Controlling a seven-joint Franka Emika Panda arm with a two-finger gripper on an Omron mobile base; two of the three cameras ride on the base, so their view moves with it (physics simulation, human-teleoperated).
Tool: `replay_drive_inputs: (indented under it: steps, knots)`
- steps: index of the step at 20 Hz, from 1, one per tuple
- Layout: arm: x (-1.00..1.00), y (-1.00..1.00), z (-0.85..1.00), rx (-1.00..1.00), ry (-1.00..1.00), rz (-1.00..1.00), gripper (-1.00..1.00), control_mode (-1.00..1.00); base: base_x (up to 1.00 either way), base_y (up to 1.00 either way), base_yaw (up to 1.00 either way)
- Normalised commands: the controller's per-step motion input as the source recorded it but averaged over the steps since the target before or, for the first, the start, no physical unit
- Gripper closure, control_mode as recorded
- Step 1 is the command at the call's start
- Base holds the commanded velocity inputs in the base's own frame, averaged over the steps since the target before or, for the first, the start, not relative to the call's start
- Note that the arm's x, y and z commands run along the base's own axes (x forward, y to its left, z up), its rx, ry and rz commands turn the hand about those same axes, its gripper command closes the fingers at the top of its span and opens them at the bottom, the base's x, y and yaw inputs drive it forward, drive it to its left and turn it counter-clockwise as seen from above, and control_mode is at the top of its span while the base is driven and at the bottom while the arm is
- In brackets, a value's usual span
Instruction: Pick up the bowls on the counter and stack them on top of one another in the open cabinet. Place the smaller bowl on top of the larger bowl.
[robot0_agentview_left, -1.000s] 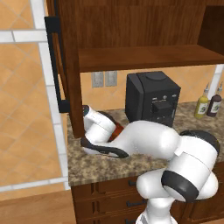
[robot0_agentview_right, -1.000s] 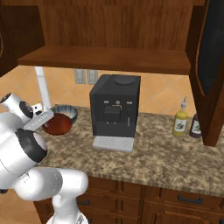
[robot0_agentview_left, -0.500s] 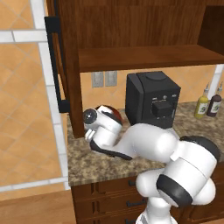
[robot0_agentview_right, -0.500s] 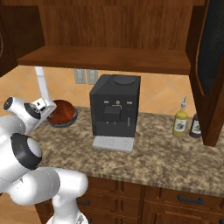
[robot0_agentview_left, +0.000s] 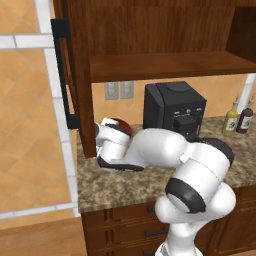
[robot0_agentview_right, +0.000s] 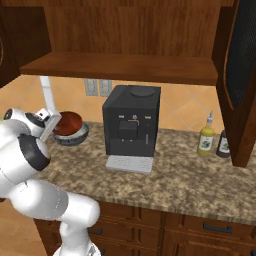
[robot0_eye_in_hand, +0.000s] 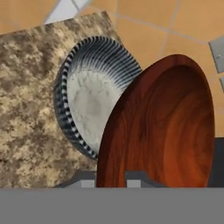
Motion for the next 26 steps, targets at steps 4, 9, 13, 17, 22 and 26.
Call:
replay_drive_inputs:
  steps: [4, 9, 13, 17, 22, 26]
  knots:
    - [0.53, 0.01, -0.18, -0.07, 0.03, 0.00, 1.00, -1.00, 0.00, 0.00, 0.00]
    - [0.44, 0.12, -0.32, -0.08, 0.06, 0.00, 1.00, -1.00, 0.00, 0.00, 0.00]
    - [0.34, 0.24, -0.16, -0.03, 0.02, 0.00, -1.00, -1.00, 0.00, 0.00, 0.00]
    - [0.12, 0.03, 0.07, 0.00, 0.00, 0.00, -1.00, -1.00, 0.00, 0.00, 0.00]
    - [-0.56, -0.02, 0.28, -0.03, 0.07, 0.00, -1.00, -1.00, 0.00, 0.00, 0.00]
    - [0.05, 0.00, -0.39, -0.13, 0.29, 0.00, -1.00, -1.00, 0.00, 0.00, 0.00]
